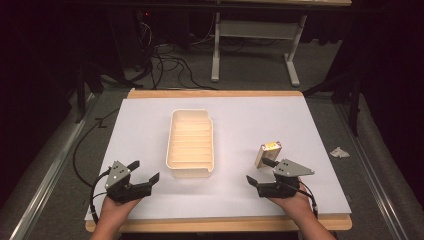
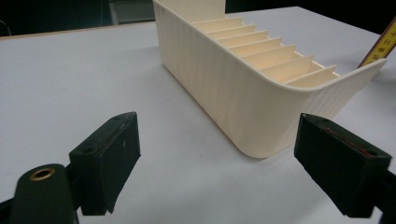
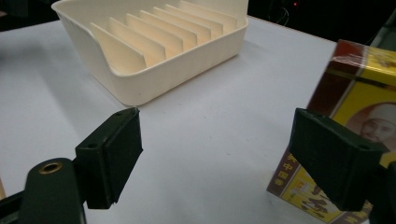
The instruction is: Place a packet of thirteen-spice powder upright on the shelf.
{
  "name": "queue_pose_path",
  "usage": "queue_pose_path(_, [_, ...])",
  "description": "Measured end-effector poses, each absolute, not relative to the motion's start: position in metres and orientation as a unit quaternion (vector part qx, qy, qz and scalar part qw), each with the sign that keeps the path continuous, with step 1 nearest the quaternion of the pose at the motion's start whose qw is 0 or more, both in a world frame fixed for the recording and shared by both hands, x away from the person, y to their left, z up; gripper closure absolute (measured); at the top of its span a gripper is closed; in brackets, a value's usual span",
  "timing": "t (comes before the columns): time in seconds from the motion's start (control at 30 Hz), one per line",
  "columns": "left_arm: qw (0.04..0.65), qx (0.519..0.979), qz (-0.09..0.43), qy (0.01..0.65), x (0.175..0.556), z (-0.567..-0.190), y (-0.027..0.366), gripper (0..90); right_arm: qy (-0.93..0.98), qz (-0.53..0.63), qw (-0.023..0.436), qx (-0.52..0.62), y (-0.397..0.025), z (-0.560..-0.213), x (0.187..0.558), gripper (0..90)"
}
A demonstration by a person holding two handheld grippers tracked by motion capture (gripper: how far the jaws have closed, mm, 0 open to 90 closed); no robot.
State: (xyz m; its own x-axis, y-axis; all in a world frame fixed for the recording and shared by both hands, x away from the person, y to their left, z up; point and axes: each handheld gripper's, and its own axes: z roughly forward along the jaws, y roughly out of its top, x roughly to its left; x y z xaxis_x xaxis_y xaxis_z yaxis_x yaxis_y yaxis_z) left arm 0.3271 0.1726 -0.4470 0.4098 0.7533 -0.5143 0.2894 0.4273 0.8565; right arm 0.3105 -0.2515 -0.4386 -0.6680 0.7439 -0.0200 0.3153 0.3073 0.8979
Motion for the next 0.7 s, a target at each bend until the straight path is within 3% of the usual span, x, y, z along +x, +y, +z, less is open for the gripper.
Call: queue_pose_path(0.7, [0.666, 0.517, 0.175, 0.508, 0.324, -0.448, 0.171, 15.1, 0.774, 0.489, 0.209, 0.343, -0.266, -0.437, 0.306, 19.7])
